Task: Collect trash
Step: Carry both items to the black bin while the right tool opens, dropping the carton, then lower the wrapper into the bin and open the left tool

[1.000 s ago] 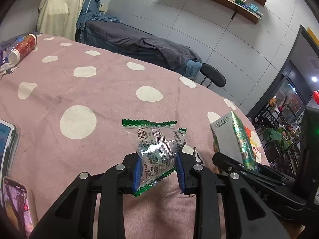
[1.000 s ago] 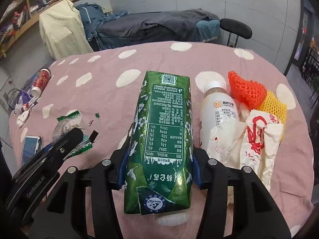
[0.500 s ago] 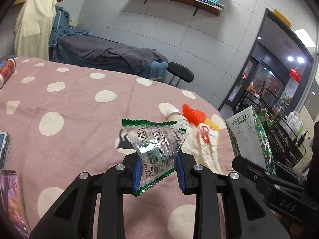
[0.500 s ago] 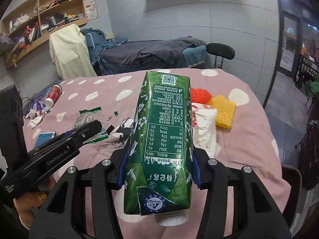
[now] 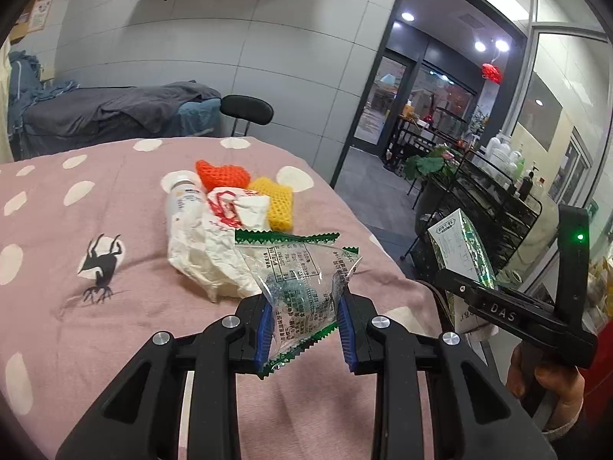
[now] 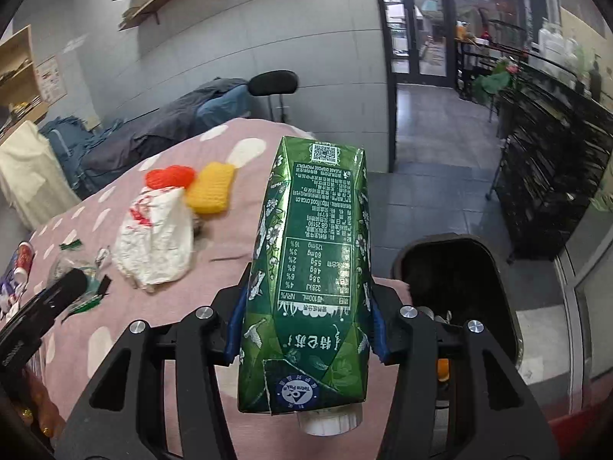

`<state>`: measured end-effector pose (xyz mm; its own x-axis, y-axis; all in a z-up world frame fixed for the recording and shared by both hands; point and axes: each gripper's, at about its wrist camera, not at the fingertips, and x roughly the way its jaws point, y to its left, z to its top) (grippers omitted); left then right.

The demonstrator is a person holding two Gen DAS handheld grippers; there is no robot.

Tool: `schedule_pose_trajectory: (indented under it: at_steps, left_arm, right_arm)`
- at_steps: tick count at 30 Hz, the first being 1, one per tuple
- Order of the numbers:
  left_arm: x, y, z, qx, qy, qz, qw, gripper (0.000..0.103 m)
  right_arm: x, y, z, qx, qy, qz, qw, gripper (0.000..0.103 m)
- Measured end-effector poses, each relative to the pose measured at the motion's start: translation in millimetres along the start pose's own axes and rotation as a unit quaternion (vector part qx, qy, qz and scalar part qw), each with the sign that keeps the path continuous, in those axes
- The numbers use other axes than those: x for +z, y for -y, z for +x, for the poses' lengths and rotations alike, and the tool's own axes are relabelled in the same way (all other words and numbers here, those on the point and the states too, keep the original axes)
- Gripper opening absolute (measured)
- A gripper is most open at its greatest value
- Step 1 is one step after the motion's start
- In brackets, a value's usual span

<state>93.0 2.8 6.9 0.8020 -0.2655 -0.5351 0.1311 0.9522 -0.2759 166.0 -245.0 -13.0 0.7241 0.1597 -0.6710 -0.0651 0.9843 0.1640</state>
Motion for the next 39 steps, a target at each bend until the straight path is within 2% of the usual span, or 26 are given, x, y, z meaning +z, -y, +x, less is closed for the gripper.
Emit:
schedule_pose_trajectory:
  at_steps: [6, 13, 20, 29, 36, 39]
  left_arm:
    - [-3.7, 33.8, 18.7, -0.03, -0.02, 0.033, 0.9988, 0.028]
    - [-8.3, 64.4, 39.7, -0.053, -0.045, 0.067, 0.9953, 0.028]
    - [-11.0, 83.0, 56.7, -0.07, -0.067, 0.081, 0.9919, 0.028]
    - [-14.5, 109.0, 73.7, -0.094, -0.093, 0.101, 0.9861, 0.028]
    - [-17.1, 132.0, 91.2, -0.117, -0.116, 0.117, 0.9793, 0.028]
    - [-17.2, 146.1, 101.2, -0.132, -0.131, 0.13, 0.9739, 0.028]
  right_arm:
    - [-12.4, 69.3, 22.4, -0.059, -0.03, 0.065, 0.996, 0.051]
    - [-35.1, 141.8, 69.1, -0.12, -0.09, 0.12, 0.981, 0.051]
    - [-57.1, 191.3, 123.4, -0.128, -0.161, 0.156, 0.966, 0.051]
    - [-74.2, 211.9, 158.4, -0.13, -0.196, 0.181, 0.955, 0.052]
    - [-79.3, 217.8, 153.9, -0.136, -0.191, 0.189, 0.953, 0.052]
    - [-80.0, 215.6, 139.9, -0.142, -0.175, 0.193, 0.955, 0.052]
